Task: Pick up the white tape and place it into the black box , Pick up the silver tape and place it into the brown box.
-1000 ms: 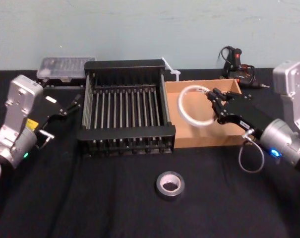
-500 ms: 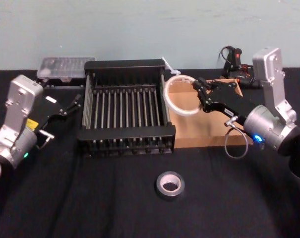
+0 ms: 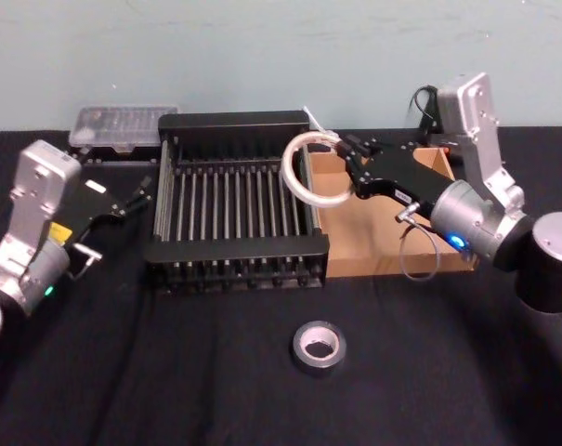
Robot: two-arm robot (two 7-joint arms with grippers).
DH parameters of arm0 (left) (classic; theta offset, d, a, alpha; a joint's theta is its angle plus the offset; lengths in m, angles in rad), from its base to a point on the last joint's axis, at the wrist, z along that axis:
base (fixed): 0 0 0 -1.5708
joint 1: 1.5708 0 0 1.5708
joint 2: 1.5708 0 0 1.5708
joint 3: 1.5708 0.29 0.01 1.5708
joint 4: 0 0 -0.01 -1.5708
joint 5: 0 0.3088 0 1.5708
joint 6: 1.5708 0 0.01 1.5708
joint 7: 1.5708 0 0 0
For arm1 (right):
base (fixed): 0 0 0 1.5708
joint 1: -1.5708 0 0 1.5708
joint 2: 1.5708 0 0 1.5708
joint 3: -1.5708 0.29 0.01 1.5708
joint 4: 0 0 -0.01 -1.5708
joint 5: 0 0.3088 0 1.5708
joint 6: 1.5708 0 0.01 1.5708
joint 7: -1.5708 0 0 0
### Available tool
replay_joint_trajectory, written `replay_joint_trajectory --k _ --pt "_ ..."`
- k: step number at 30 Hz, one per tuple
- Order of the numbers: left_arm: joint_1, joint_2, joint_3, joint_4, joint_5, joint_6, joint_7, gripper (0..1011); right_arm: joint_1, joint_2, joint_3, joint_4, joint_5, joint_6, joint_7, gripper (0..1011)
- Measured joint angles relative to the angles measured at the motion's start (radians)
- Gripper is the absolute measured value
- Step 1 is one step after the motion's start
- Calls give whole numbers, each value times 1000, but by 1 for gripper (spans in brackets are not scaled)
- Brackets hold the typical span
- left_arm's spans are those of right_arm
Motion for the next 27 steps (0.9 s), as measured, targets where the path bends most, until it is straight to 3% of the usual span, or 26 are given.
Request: replay_joint_trajectory --k 27 --pt "0 0 0 0 0 0 0 1001 167 -116 -88 215 -69 -50 36 94"
